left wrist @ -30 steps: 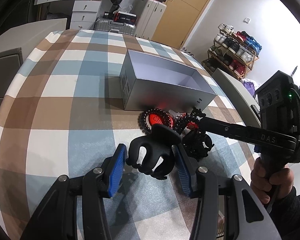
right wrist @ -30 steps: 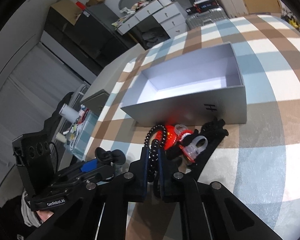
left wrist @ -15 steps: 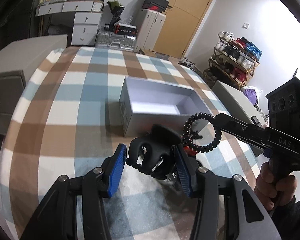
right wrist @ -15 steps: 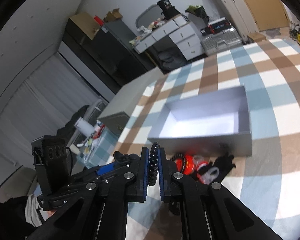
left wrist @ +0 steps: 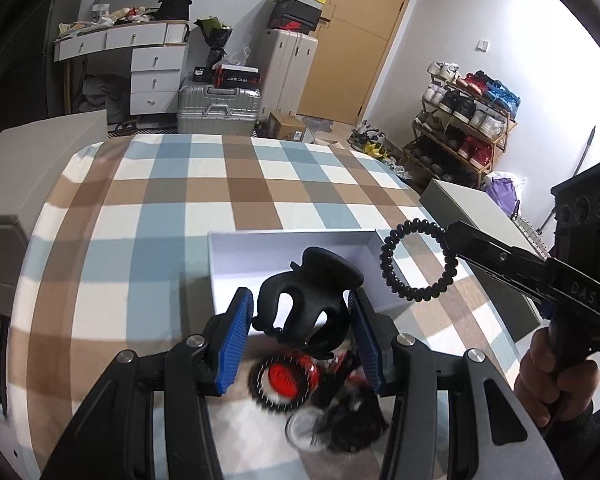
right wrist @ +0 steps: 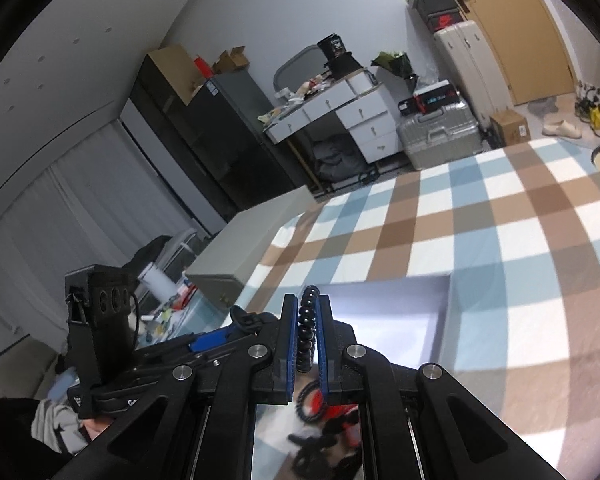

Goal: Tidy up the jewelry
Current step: 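Carry the claw clip and coil hair tie into the box and open both tools, then lift both tools out of the box back toward the jewelry pile, then lower the left tool onto another black claw clip and close it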

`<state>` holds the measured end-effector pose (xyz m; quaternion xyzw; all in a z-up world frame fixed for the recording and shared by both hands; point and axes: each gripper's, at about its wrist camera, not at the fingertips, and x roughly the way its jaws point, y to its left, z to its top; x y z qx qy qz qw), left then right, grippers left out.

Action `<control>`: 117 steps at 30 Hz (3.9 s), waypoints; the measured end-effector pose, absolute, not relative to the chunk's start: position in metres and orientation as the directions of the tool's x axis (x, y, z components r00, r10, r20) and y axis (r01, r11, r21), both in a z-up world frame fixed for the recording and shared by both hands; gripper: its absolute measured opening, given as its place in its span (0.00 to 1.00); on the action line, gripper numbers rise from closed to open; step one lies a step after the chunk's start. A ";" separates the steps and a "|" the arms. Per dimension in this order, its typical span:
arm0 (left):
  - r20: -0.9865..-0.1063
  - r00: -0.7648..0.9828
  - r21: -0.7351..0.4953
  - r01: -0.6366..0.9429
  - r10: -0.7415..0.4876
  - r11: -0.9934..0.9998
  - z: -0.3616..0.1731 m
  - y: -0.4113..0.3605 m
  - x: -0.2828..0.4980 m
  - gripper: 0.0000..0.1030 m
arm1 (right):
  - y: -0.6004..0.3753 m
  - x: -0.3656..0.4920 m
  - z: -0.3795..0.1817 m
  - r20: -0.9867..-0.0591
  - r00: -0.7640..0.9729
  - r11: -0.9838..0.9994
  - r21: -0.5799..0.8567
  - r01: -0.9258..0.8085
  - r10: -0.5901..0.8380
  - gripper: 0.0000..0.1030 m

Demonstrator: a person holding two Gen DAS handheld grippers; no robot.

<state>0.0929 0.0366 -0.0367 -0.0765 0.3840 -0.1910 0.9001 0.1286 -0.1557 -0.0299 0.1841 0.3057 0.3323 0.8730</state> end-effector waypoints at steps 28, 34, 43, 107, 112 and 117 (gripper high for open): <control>-0.747 0.513 -0.322 0.277 -0.423 0.905 -0.066 0.005 0.143 0.43 | -0.143 0.181 -0.069 -0.525 0.589 0.788 0.386 -0.479 0.615 0.09; -0.745 0.519 -0.324 0.267 -0.419 0.908 -0.061 0.009 0.140 0.62 | -0.146 0.178 -0.066 -0.505 0.635 0.811 0.375 -0.449 0.585 0.51; -0.714 0.585 -0.284 0.259 -0.384 0.923 -0.044 0.017 0.123 0.71 | -0.156 0.147 -0.046 -0.445 0.699 0.828 0.337 -0.448 0.559 0.73; -0.762 0.532 -0.217 0.328 -0.370 0.919 -0.096 -0.008 0.038 0.97 | -0.193 0.054 -0.111 -0.537 0.693 0.876 0.314 -0.366 0.482 1.00; -0.759 0.535 -0.199 0.350 -0.370 0.915 -0.095 -0.012 0.040 0.95 | -0.193 0.055 -0.113 -0.536 0.685 0.869 0.329 -0.369 0.494 1.00; -0.782 0.512 -0.185 0.352 -0.354 0.917 -0.101 -0.016 0.044 0.75 | -0.194 0.056 -0.114 -0.535 0.680 0.865 0.339 -0.371 0.502 1.00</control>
